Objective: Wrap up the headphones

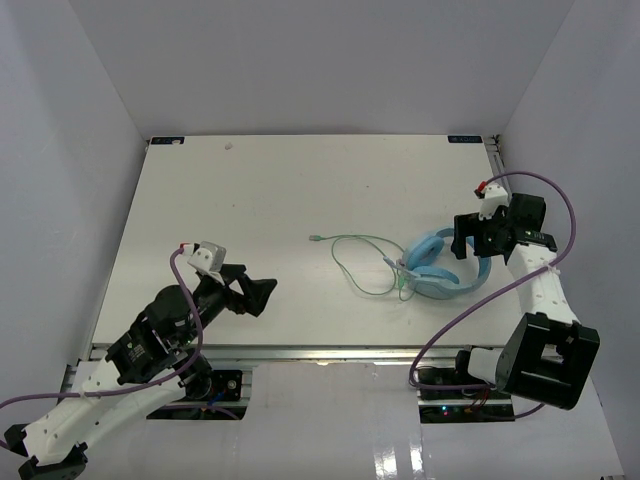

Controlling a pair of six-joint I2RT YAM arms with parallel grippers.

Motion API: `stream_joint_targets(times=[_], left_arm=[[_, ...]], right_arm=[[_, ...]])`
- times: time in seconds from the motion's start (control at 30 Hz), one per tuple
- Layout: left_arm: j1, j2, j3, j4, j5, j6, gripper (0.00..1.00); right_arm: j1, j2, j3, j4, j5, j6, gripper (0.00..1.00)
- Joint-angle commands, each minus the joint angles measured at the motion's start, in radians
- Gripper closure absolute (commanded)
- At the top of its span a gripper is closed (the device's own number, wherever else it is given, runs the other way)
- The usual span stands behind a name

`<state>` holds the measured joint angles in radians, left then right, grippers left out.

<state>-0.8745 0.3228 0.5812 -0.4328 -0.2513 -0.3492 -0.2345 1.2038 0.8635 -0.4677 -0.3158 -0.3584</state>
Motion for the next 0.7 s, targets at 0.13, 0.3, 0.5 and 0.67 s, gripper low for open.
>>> stream_joint_targets(times=[0.13,0.3,0.5,0.67], left_arm=[[-0.003,-0.021,0.002,0.024,0.032,0.015,0.02],[-0.003,-0.028,0.002,0.026,0.040,0.019,0.02],[-0.003,-0.044,0.001,0.028,0.045,0.022,0.02],[-0.003,-0.047,0.000,0.029,0.047,0.022,0.02]], right_arm=[[-0.001,0.051,0.006,0.153,0.210,-0.085,0.03],[-0.001,0.075,-0.009,0.188,0.278,-0.208,0.04],[-0.002,0.170,-0.016,0.160,0.251,-0.269,0.06],[-0.002,0.272,0.046,0.067,0.179,-0.281,0.23]])
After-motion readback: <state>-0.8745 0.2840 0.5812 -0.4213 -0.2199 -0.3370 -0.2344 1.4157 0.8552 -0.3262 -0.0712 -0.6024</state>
